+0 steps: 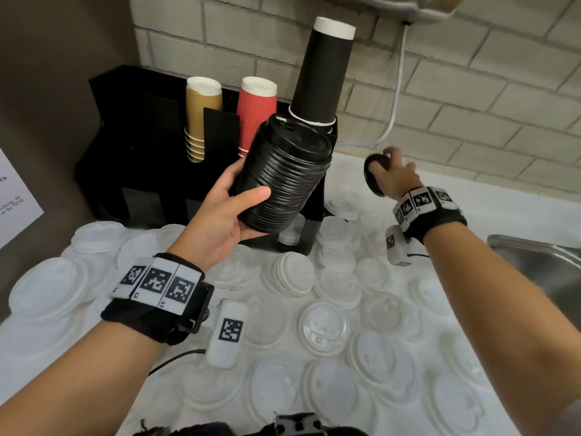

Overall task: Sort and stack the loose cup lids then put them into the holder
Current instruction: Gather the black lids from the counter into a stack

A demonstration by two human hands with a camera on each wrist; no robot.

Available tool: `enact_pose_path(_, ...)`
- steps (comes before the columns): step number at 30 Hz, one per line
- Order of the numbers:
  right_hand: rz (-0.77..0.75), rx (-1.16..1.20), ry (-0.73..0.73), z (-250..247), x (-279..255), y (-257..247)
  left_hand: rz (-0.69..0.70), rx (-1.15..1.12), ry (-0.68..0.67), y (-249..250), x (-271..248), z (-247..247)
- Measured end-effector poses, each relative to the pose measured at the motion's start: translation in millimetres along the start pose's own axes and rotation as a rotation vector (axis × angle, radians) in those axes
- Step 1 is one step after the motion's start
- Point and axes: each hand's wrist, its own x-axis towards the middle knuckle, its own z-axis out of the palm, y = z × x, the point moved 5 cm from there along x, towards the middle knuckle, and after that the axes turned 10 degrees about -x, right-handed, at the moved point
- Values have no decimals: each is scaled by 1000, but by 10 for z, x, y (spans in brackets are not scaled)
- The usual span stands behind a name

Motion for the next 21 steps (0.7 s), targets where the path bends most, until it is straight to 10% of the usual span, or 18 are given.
enact_pose_path(9, -636, 664, -150, -679, -1147, -975, -25, -41, 3, -174, -80, 58)
enact_pose_path(21, -848, 329, -170, -839, -1583, -1157, -48, 5, -43, -306, -172, 128)
